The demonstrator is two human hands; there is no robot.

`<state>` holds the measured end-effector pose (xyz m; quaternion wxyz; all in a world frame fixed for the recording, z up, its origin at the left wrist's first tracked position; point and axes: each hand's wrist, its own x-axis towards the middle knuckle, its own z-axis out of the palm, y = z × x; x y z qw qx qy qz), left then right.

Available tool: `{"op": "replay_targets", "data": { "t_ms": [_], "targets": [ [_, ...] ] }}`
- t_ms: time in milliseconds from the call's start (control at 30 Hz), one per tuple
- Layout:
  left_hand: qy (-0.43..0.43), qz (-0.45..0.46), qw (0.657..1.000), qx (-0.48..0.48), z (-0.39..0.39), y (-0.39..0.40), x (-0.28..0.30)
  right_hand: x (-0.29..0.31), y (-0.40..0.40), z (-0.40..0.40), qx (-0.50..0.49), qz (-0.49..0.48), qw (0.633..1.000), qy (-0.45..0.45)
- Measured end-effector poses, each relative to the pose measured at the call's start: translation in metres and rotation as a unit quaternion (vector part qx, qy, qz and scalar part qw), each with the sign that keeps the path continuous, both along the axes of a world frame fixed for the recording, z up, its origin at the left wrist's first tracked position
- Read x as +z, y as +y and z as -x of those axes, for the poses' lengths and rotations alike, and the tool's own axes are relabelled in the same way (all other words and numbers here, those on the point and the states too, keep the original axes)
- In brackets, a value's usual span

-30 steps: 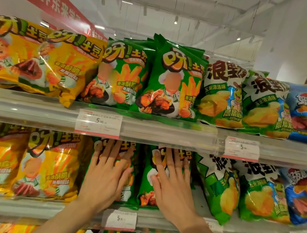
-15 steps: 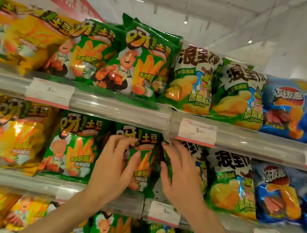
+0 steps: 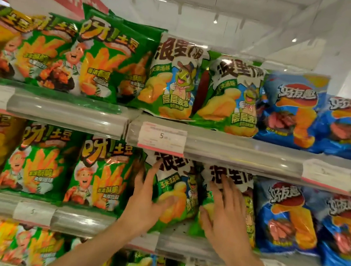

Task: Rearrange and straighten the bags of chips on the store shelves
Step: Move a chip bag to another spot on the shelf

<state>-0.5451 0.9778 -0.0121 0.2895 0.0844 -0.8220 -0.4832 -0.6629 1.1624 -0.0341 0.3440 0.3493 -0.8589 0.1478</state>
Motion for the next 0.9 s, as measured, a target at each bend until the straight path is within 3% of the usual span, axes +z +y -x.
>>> {"op": "replay_targets", "data": {
  "t_ms": [267,400,467,567,633,700,900],
  "targets": [
    [0.013,0.006,1.0,-0.005,0.001,-0.017,0.009,0.003,0.014,0.008,-0.018,-0.049,0.999,0.001],
    [-0.004,0.011,1.0,-0.024,-0.005,-0.035,0.012,0.021,0.01,-0.006,0.054,0.034,0.995,-0.078],
    [-0.009,-0.002,0.999,-0.042,-0.008,-0.042,0.011,0.036,0.002,-0.016,0.117,0.083,0.976,-0.165],
    [-0.01,-0.03,0.997,-0.065,-0.012,-0.046,0.013,0.05,-0.018,-0.022,0.187,0.077,0.918,-0.34],
    [-0.006,-0.041,0.996,-0.074,-0.013,-0.049,0.013,0.052,-0.029,-0.019,0.22,0.076,0.884,-0.406],
    [-0.004,-0.043,0.996,-0.083,-0.015,-0.051,0.014,0.054,-0.034,-0.018,0.231,0.083,0.864,-0.44],
    [0.002,-0.069,0.991,-0.114,-0.013,-0.059,0.013,0.05,-0.033,-0.016,0.242,0.121,0.849,-0.455]
  ]
}}
